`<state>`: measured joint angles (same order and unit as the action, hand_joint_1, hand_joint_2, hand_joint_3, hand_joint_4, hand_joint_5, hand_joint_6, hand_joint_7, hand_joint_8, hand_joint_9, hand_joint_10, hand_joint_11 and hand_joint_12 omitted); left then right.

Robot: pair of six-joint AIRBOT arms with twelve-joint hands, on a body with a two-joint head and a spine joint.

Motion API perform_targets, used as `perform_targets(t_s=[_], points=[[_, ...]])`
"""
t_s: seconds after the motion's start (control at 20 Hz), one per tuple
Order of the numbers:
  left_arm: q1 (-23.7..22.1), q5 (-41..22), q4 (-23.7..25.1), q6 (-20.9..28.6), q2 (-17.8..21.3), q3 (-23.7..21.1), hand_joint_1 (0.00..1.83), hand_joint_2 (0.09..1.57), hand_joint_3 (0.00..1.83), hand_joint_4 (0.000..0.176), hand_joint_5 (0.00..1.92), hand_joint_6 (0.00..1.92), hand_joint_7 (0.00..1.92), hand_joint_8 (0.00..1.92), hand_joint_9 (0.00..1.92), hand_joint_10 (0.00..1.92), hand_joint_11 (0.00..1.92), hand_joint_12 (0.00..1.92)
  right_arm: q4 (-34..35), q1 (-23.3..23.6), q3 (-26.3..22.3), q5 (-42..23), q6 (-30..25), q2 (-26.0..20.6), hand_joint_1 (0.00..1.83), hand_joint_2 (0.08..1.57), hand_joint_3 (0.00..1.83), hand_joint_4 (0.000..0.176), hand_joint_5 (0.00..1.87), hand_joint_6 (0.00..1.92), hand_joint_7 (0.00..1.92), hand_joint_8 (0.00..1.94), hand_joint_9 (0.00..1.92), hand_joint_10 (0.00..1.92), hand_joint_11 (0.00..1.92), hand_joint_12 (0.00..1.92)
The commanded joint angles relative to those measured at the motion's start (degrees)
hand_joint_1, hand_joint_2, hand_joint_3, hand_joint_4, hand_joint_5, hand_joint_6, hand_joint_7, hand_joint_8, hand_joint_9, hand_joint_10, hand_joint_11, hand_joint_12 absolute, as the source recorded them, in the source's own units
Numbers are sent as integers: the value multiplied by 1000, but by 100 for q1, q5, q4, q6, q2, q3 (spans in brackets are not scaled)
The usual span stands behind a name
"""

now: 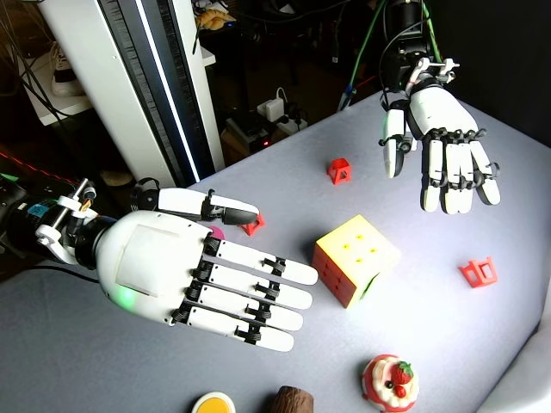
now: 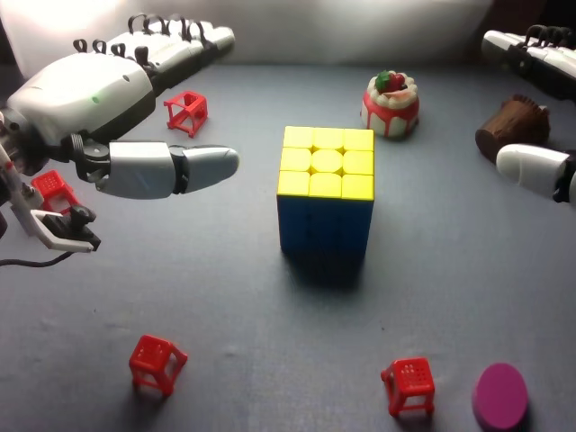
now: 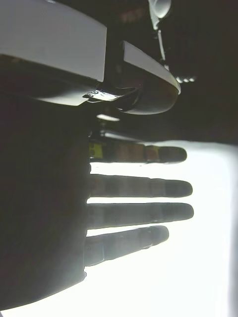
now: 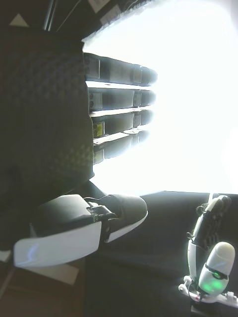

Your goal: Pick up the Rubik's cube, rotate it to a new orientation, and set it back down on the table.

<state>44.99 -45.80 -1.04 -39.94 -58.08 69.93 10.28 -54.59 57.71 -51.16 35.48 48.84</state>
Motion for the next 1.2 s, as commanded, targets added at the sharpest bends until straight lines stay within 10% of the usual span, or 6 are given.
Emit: perform_targets(t_s=[0.0,0.5,0.7,0.85,0.95,1.15], points=[[-72,-673,-55,18,-48,22,97,1046,38,40,0,0,0,0,0,0,0,0,62,28,21,-691,-38,1,358,1253,48,0,0,0,0,0,0,0,0,0],[-283,-176,157,19,-99,35,355,935,0,88,0,0,0,0,0,0,0,0,185,-31,49,-687,-38,43,361,1242,17,0,0,0,0,0,0,0,0,0],[-684,513,363,24,-292,204,459,901,0,84,0,0,0,0,0,0,0,0,369,-121,55,-739,-38,62,388,1241,12,0,0,0,0,0,0,0,0,0],[-973,1021,401,52,-554,429,478,879,0,4,0,0,0,0,0,0,0,0,485,-214,57,-816,-38,89,434,1246,10,0,0,0,0,0,0,0,0,0],[-1047,1247,412,174,-691,568,611,884,0,41,0,0,0,0,0,0,28,15,514,-224,62,-815,-38,110,434,1247,9,0,0,0,0,0,0,0,0,0],[-1126,1579,415,192,-857,690,718,842,43,17,0,0,0,0,0,0,6,217,595,-258,85,-821,-38,154,429,1246,8,0,0,0,0,0,0,0,0,0]])
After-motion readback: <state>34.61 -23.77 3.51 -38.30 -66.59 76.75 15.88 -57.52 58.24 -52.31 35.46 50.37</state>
